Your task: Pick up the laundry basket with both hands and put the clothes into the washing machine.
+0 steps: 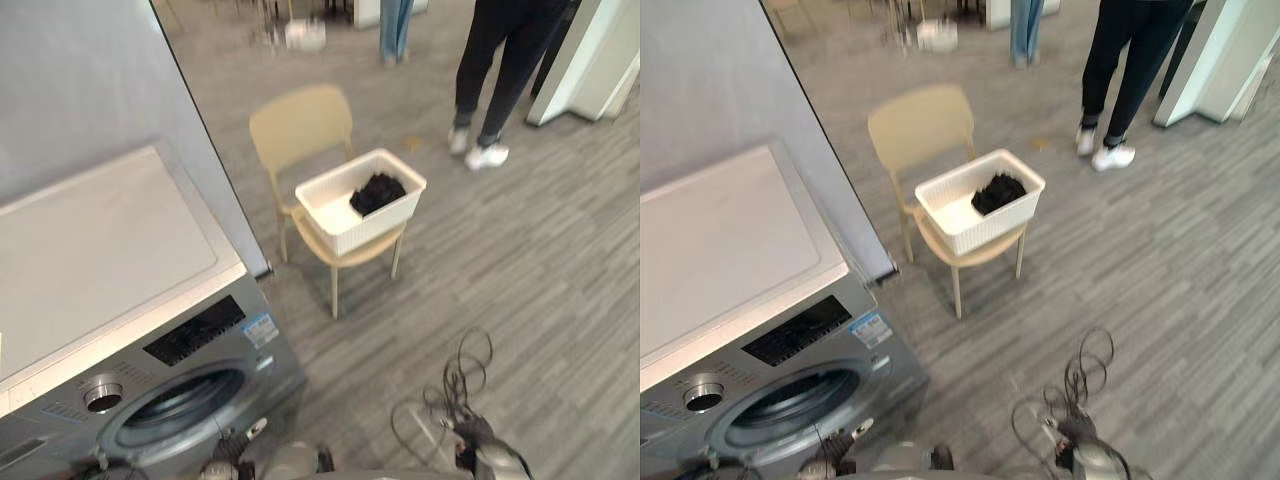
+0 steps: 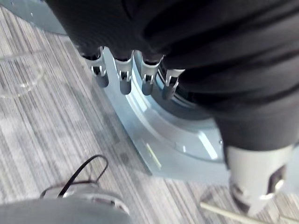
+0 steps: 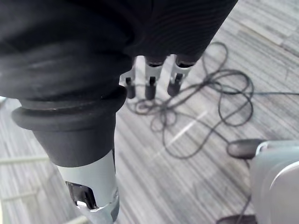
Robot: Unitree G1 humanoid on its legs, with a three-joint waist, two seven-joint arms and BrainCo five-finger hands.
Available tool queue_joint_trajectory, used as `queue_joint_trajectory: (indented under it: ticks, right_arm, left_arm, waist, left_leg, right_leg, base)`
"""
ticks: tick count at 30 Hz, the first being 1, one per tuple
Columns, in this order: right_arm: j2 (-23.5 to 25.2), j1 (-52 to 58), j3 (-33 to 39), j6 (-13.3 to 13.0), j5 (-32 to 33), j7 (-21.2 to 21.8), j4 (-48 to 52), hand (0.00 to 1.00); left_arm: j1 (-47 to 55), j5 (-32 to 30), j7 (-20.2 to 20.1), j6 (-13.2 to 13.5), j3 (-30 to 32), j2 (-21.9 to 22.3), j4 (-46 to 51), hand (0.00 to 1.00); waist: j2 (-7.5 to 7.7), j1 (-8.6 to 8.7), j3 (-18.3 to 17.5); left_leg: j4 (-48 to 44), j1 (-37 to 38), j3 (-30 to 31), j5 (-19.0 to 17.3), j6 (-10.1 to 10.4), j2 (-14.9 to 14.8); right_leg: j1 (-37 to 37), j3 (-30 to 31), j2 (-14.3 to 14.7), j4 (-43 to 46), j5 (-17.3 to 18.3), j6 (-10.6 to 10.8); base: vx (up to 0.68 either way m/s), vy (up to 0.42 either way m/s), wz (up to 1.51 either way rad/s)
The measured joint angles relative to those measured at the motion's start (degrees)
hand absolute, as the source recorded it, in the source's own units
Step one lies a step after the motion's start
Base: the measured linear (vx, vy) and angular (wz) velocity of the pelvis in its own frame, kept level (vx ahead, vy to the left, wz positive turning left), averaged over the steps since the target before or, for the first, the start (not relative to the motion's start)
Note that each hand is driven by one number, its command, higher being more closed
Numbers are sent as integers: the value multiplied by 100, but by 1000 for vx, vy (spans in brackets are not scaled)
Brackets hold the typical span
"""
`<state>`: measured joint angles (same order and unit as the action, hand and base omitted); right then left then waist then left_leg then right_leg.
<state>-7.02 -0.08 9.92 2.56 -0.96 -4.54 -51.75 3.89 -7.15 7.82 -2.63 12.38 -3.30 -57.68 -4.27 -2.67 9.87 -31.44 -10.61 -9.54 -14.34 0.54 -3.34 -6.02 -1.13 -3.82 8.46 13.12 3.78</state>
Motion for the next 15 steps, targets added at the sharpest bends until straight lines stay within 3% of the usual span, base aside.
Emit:
queue_joint_trajectory:
  ticks: [1, 2, 3, 4, 5, 6, 7, 8, 10, 11, 13, 15]
  right_arm:
    - [-29, -144, -28, -16, -88, -3, -151, 0]
    - [-29, -179, -28, -21, -142, -7, -220, 0]
    - [-40, -172, -7, -29, -175, -6, -238, 0]
    - [-20, -153, 42, -46, -189, -9, -223, 0]
    - [37, -21, 71, -80, -191, 13, -112, 0]
    - [143, 110, 94, -98, -195, 79, -78, 0]
    - [204, 174, 97, -90, -196, 109, -78, 0]
    - [384, 387, 306, -88, -84, 173, 51, 0]
    - [361, 451, 523, -87, -188, 188, 130, 0]
    - [349, 470, 661, -85, -194, 187, 129, 0]
    - [337, 618, 1180, -18, -185, 104, 109, 0]
    - [434, 729, 1533, 58, -191, 85, 64, 0]
  left_arm:
    - [29, 53, -3, -2, 195, 113, -44, 0]
    - [95, 92, 9, -5, 239, 148, -49, 0]
    - [257, 141, 12, -9, 229, 198, -80, 0]
    - [266, 161, 13, -21, 219, 209, -96, 0]
    - [231, 191, 35, -40, 192, 204, -88, 0]
    - [201, 199, 72, -49, 174, 164, -66, 0]
    - [207, 207, 99, -56, 171, 125, -40, 0]
    - [228, 211, 109, -70, 174, 62, 92, 0]
    - [165, 206, 105, -82, 170, 76, 216, 0]
    - [85, 235, 208, -220, 229, 100, 177, 0]
    - [120, 215, 229, -247, 218, 96, 158, 0]
    - [106, 199, 210, -196, 117, 135, 199, 0]
  waist:
    - [-6, -145, 50]
    - [3, -165, 18]
    - [-164, -130, -119]
    - [-105, -117, -143]
    - [-29, -134, -174]
    - [126, -131, -119]
    - [203, -127, -86]
    - [350, -80, -7]
    - [345, 82, 11]
    - [325, 115, 14]
    - [298, 163, 20]
    - [237, 170, -6]
  left_leg:
    - [-592, -244, 216, -89, -115, 52]
    - [-275, -137, 336, -116, -172, 86]
    - [350, 245, 450, -389, -271, 188]
    - [547, 397, 397, -437, -325, 293]
    - [870, 618, 291, -427, -328, 452]
    - [1075, 868, 145, -371, -411, 594]
    - [1122, 1015, 123, -358, -450, 664]
    - [1170, 1380, 172, -364, -463, 774]
    - [1211, 1695, 438, -362, -459, 751]
    - [1268, 1775, 522, -360, -455, 726]
    - [1396, 1957, 814, -397, -293, 584]
    - [1503, 2143, 1091, -489, 32, 311]
  right_leg:
    - [-123, 165, -80, 47, 12, 20]
    - [-155, 167, -91, 78, 36, 57]
    - [-116, 127, -122, 365, 175, 182]
    - [51, 153, -193, 729, 293, 231]
    - [700, 170, -383, 2034, 386, 260]
    - [1513, 338, -536, 3788, 202, 443]
    - [1808, 406, -585, 4566, 29, 488]
    - [2272, 306, -675, 5977, -106, 457]
    - [2585, -52, -769, 6536, -31, 345]
    - [2672, -163, -835, 6517, -1, 300]
    - [2930, -300, -1197, 5774, 1, 297]
    - [2813, -21, -1419, 3612, -126, 218]
  base:
    - [247, 165, -75]
    - [260, 183, -72]
    - [206, 150, -42]
    - [235, 158, -34]
    - [243, 130, -22]
    - [242, 101, -22]
    - [358, 52, -6]
    - [304, -5, 8]
    - [323, -63, 42]
    - [329, -120, 88]
    - [348, -176, 86]
    - [337, -263, 67]
